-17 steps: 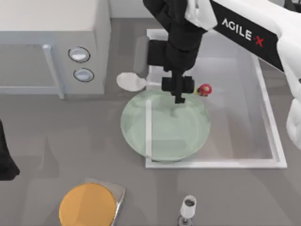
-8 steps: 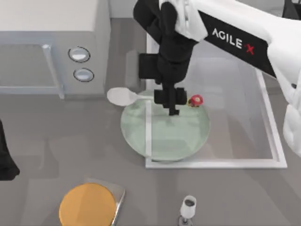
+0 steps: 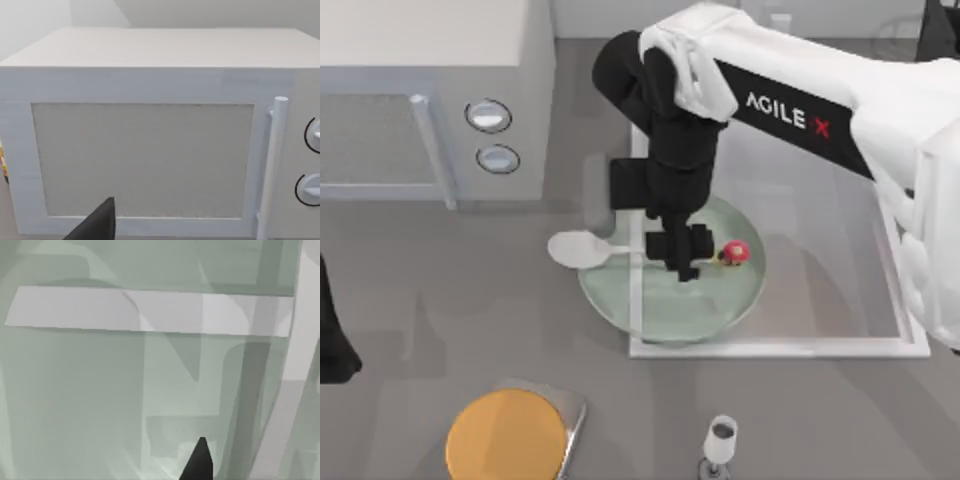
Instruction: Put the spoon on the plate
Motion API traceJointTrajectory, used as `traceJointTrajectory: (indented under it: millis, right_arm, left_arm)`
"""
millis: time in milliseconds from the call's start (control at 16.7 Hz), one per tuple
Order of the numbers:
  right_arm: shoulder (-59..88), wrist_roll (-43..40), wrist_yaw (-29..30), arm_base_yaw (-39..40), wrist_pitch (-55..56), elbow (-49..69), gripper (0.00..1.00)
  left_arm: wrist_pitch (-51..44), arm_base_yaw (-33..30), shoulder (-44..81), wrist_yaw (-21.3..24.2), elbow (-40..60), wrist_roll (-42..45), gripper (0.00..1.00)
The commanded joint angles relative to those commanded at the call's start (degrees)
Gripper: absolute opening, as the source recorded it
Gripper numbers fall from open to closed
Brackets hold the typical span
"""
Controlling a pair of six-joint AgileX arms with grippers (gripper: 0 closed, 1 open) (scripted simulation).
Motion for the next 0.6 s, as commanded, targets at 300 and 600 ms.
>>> traceJointTrajectory:
  millis: [300,600]
  right_arm:
    - [0.0,0.0,0.0,0.0,0.0,0.0,0.23]
    - [0.0,0.0,0.0,0.0,0.0,0.0,0.6]
  left_arm:
    - [0.0,0.0,0.0,0.0,0.0,0.0,1.0]
    - [0.0,0.0,0.0,0.0,0.0,0.0,1.0]
